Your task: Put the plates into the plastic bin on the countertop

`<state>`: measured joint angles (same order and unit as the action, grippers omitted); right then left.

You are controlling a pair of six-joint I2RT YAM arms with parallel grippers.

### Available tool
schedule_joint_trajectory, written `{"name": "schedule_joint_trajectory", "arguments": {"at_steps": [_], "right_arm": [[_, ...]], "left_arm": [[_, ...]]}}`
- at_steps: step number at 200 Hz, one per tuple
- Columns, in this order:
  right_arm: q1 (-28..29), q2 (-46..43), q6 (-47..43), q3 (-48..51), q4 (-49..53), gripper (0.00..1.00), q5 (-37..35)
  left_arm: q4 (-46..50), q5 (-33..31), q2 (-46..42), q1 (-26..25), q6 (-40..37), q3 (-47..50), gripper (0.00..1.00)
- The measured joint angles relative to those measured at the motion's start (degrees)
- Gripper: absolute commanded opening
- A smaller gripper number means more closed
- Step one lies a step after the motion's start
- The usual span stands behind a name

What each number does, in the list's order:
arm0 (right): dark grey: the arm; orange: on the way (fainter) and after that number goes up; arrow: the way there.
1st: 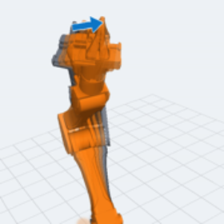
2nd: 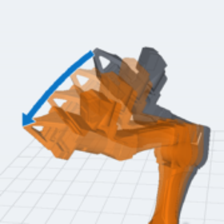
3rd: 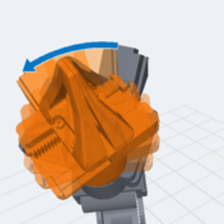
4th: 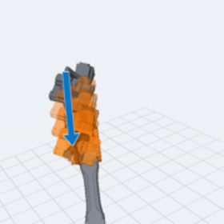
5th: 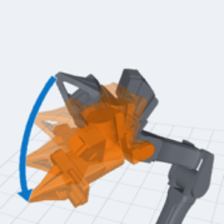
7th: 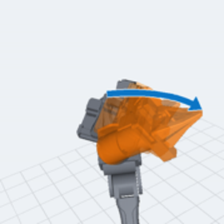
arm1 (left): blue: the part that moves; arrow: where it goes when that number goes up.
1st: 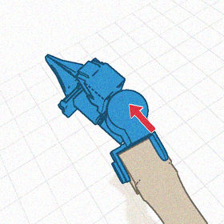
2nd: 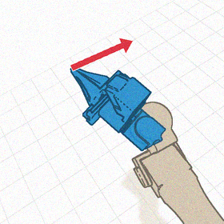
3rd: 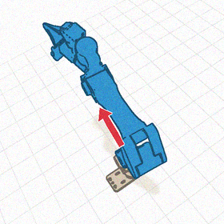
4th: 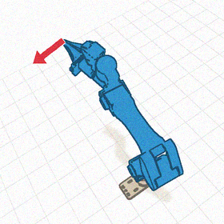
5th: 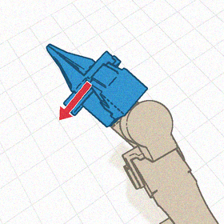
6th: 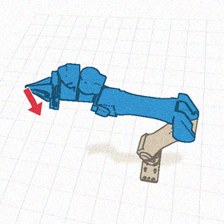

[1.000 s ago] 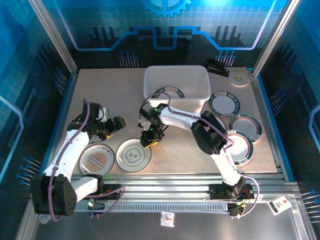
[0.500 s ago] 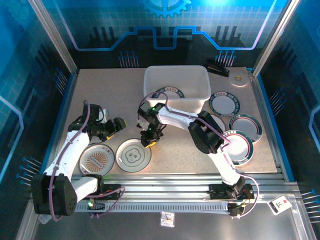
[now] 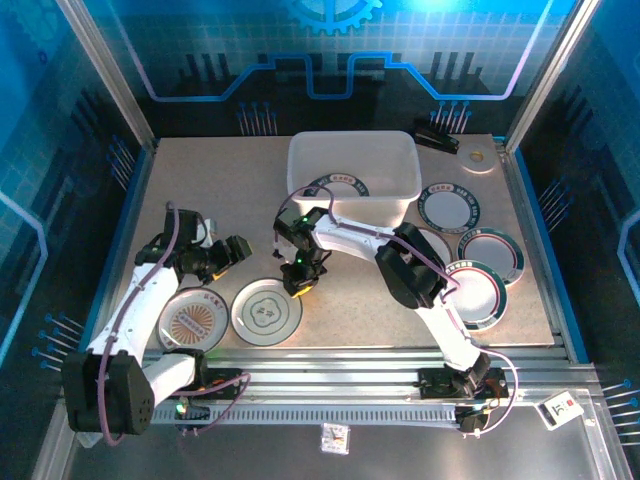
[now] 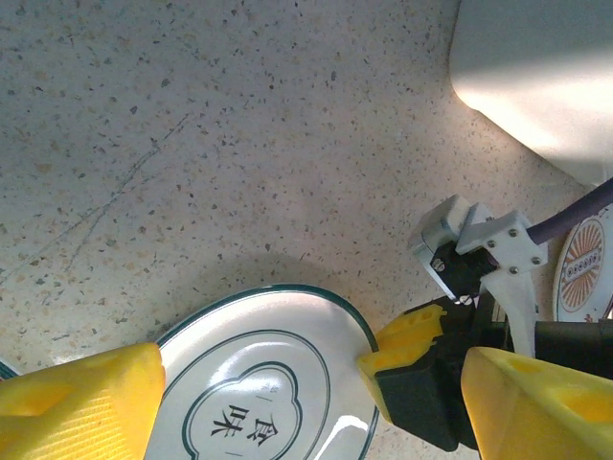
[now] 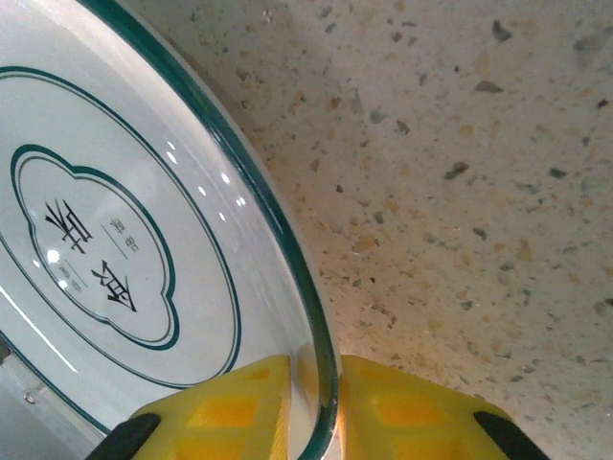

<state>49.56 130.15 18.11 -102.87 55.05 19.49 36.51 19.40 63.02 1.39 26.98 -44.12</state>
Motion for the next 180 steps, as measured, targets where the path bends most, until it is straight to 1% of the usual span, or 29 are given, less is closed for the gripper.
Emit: {"name": "schedule_joint_trajectory", "arguments": {"at_steps": [6, 62, 94, 180], "right_arm": [[0.0, 0.0, 0.0, 0.0, 0.0, 0.17, 0.0], [-0.2, -0.2, 0.1, 0.8, -1.1, 0.14, 0.5], [-0.8, -2.7, 1.4, 5.0, -4.0, 0.09, 1.2], [-5.6, -11.1, 4.7, 17.3, -14.2, 0.04, 6.1]], "left_arm": [[0.0, 0.0, -0.1, 0.0, 0.0, 0.1, 0.82], [-0.9, 1.0, -0.2, 0.0, 0.1, 0.6, 0.83], [-1.1, 1.3, -0.1, 0.0, 0.1, 0.6, 0.83], [-2.4, 2.0, 2.1, 0.0, 0.4, 0.6, 0.82]]}}
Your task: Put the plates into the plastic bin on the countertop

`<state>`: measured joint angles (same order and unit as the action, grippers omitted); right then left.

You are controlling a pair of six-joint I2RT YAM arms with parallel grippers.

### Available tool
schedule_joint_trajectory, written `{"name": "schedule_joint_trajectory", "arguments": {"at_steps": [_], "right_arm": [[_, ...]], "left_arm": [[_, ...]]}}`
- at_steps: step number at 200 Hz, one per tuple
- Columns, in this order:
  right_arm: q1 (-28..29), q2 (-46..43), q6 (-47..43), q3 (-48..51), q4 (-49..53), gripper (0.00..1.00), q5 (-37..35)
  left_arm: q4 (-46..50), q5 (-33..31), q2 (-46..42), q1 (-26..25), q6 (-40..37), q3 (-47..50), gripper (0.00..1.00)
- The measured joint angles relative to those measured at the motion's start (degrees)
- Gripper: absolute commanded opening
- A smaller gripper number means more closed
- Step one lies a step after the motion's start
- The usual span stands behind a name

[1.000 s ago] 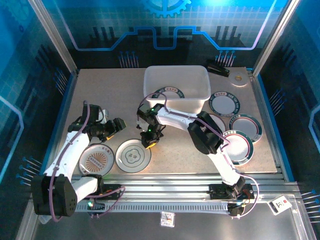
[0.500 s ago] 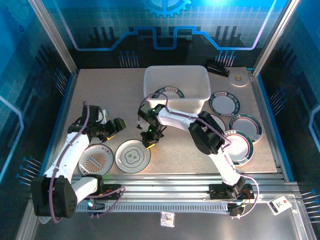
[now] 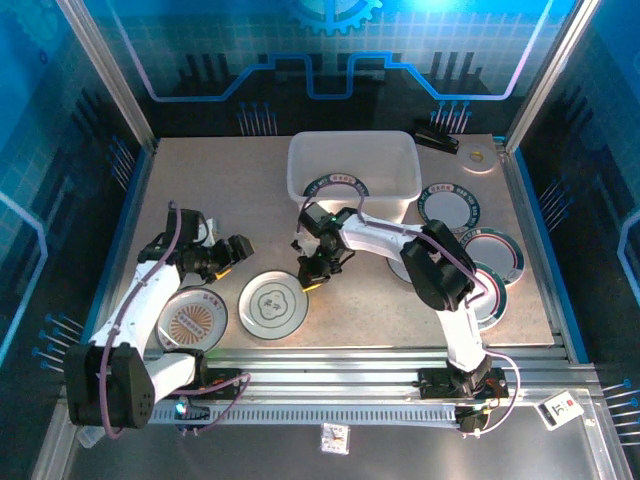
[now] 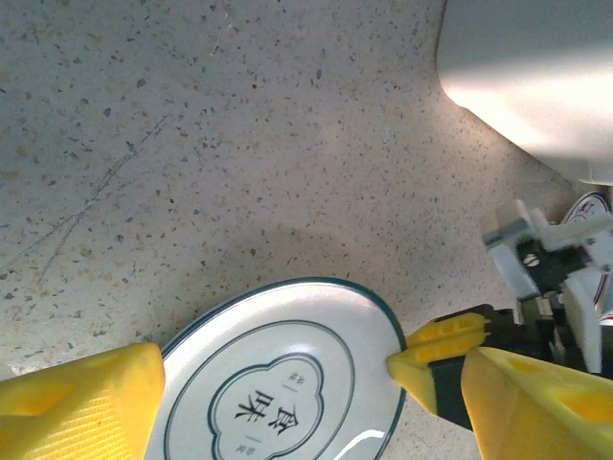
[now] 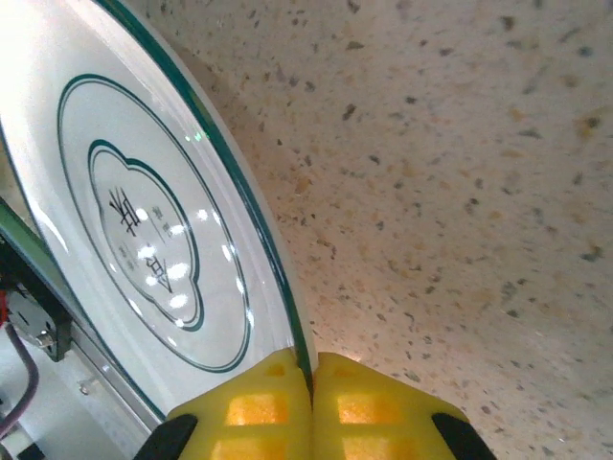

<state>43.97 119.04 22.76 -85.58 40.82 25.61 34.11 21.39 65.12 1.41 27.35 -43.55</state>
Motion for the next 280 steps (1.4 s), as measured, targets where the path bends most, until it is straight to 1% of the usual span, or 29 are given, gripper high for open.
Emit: {"name": "schedule_joint_trajectory", "arguments": {"at_steps": [21, 73, 128, 203, 238, 280], "right_arm": [[-1.1, -1.6, 0.9, 2.6, -2.9, 0.03, 1.0], [-2.9, -7.5, 2.8, 7.3, -7.5, 0.0, 1.0], [-5.3, -14.9, 4.7, 12.5, -11.4, 0.0, 1.1], [-6.2, -25.0, 6.1, 16.9, -11.6, 0.0, -0.4], [-6.6, -30.9, 6.7, 18.6, -11.1, 0.0, -1.5], [-7.4, -34.3, 6.8, 17.9, -10.1, 0.0, -2.3]], "left_arm": [[0.0, 0.1, 0.4, 0.0, 0.4, 0.0, 0.82], [-0.1, 0.1, 0.5, 0.0, 1.3, 0.0, 0.82], [-0.2, 0.6, -0.9, 0.0, 2.8, -0.7, 0.82], [-1.5, 2.1, -1.7, -1.2, 5.8, -1.8, 0.82], [-1.5, 2.7, -1.8, -1.3, 6.5, -4.4, 0.82], [-1.4, 2.9, -2.2, -1.4, 6.8, -8.3, 0.83]]}}
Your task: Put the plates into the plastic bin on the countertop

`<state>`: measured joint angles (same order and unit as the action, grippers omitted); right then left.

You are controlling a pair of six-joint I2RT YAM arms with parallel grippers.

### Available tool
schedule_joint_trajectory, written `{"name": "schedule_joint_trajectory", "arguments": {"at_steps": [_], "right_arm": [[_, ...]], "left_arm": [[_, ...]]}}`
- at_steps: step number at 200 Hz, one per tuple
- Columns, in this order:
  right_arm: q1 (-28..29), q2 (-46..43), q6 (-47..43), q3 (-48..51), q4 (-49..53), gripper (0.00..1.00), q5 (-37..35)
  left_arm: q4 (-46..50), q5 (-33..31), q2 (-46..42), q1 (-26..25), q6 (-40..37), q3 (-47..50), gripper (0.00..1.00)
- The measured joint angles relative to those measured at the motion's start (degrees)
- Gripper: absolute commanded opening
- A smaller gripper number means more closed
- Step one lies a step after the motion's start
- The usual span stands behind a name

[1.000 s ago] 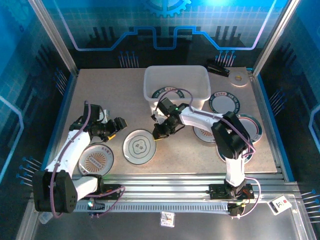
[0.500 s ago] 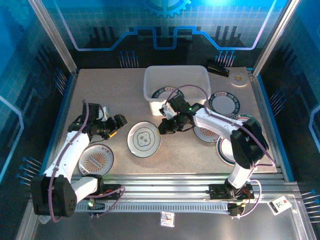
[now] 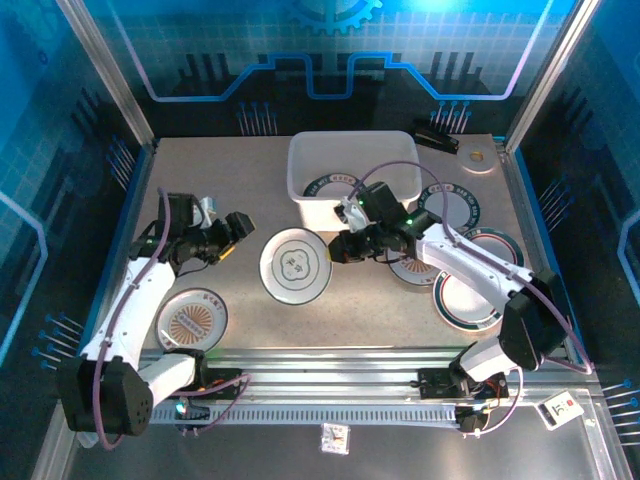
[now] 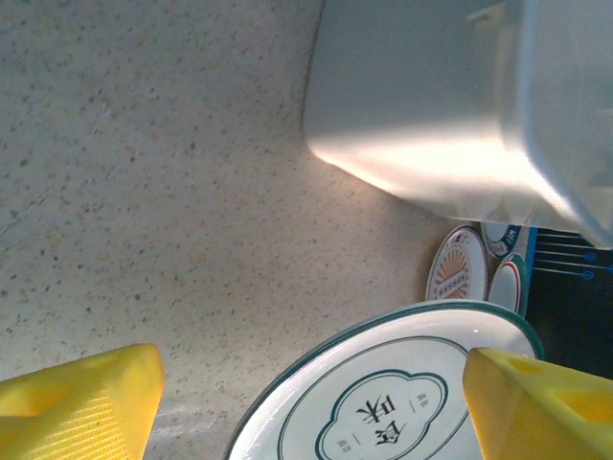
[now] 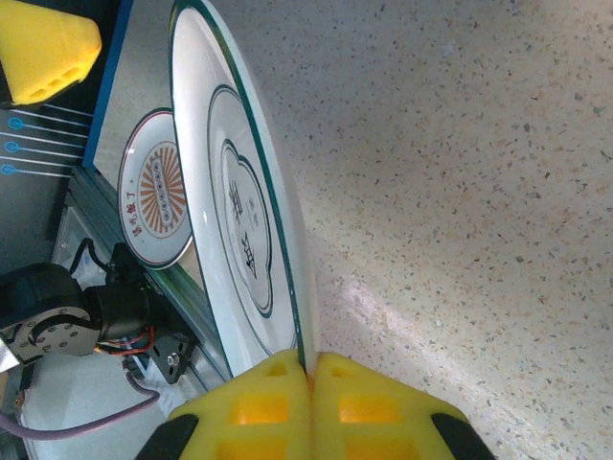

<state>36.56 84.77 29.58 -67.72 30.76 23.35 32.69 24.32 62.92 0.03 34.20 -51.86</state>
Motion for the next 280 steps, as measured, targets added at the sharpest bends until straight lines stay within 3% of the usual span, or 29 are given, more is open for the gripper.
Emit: {"name": "schedule_joint_trajectory", "arguments": {"at_steps": [57, 133, 189, 280], "right_arm": [[-2.9, 0.4, 0.7, -9.1, 0.1, 0.0, 2.1], [-14.5, 10.8, 4.0, -22.9, -2.9, 0.0, 9.1], [-23.3, 18.9, 9.8, -26.3, -9.1, 0.0, 11.6], [-26.9, 30.1, 10.0, -32.1, -7.1, 0.0, 10.8]], "left_arm": [[3.1, -2.1, 0.0, -0.1, -1.7, -8.0, 0.87], [4.5, -3.1, 2.4, -0.1, -4.3, -14.5, 0.87], [4.4, -2.9, 8.6, -0.1, -4.3, -14.6, 0.87], [4.8, -3.5, 16.9, -0.1, -4.4, -20.1, 0.87]]}}
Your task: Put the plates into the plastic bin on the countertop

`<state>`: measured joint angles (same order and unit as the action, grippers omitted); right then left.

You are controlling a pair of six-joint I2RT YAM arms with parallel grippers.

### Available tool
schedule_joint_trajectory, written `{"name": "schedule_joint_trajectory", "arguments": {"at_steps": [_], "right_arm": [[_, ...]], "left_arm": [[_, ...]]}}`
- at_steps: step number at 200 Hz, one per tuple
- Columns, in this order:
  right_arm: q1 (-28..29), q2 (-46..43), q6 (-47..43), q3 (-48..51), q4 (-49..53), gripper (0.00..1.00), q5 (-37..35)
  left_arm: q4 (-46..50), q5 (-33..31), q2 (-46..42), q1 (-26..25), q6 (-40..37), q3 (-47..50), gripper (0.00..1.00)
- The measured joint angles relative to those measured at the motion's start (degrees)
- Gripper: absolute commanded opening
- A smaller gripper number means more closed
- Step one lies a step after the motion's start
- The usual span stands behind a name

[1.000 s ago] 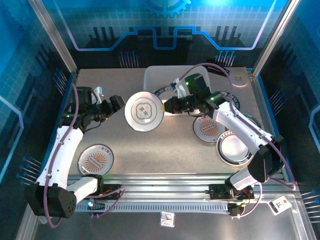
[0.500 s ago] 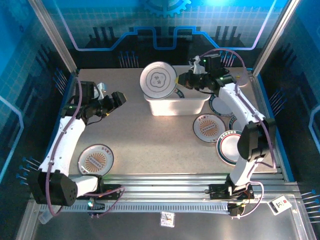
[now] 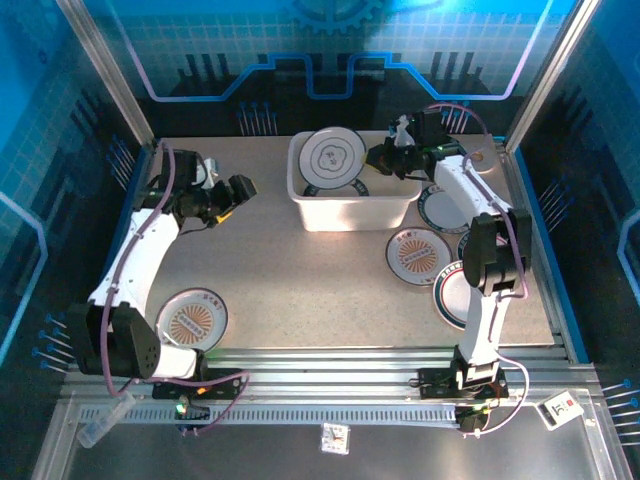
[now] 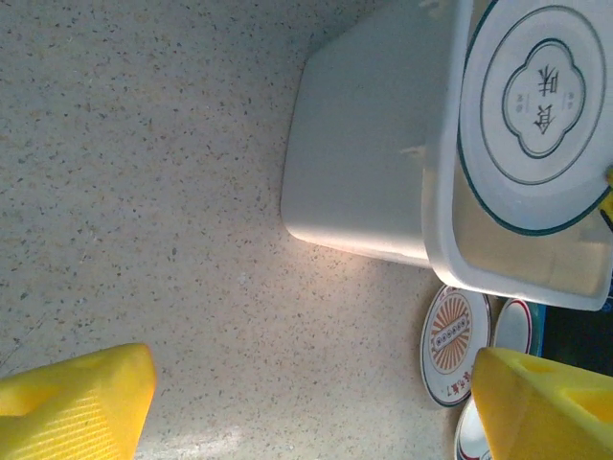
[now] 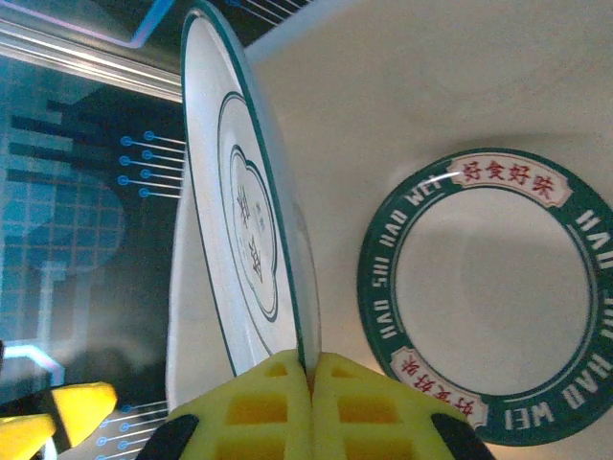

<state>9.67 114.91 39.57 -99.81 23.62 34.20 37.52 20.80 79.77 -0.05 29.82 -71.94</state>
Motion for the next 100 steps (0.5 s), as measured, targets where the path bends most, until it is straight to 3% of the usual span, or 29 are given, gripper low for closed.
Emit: {"name": "schedule_joint_trajectory", "arguments": {"at_steps": [100], "right_arm": [[0.1, 8.6, -3.2, -4.4, 5.4, 0.0, -0.1]], "left_arm": [[0.4, -0.4, 0.9, 0.0, -0.2, 0.2, 0.87]]}}
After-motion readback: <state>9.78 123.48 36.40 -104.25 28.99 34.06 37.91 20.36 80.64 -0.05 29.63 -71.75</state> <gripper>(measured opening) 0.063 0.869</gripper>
